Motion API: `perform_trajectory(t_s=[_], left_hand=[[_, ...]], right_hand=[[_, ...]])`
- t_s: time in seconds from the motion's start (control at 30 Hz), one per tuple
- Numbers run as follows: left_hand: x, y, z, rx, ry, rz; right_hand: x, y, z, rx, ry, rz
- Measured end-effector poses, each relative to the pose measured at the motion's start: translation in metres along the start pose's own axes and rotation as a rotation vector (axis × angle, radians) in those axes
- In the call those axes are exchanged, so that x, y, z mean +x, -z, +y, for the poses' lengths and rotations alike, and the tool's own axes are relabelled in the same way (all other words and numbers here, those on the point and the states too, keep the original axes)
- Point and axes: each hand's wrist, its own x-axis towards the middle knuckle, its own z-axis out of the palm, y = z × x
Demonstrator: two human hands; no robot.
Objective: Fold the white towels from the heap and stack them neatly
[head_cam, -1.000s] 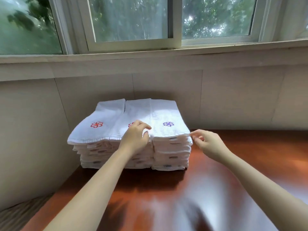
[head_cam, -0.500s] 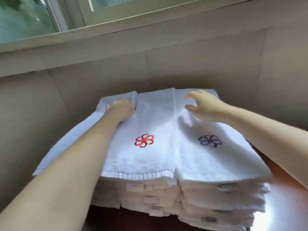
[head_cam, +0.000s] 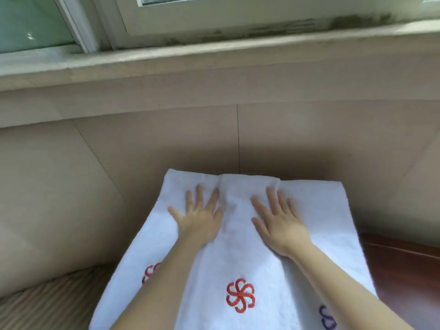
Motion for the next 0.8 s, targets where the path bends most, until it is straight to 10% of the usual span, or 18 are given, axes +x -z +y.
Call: perform_trajectory(t_s=[0.37,0.8], left_hand=[[-0.149,0.001,-0.018,0.067,-0.044,-0.062],[-0.222,0.019,0.002,0.071,-0.211,-0.355]], right_hand=[[-0.115,-0.007,-0.078,0.15,-0.363,-0.155],[-0.198,0.054,-0.063,-0.019,-0.029,-0.386]])
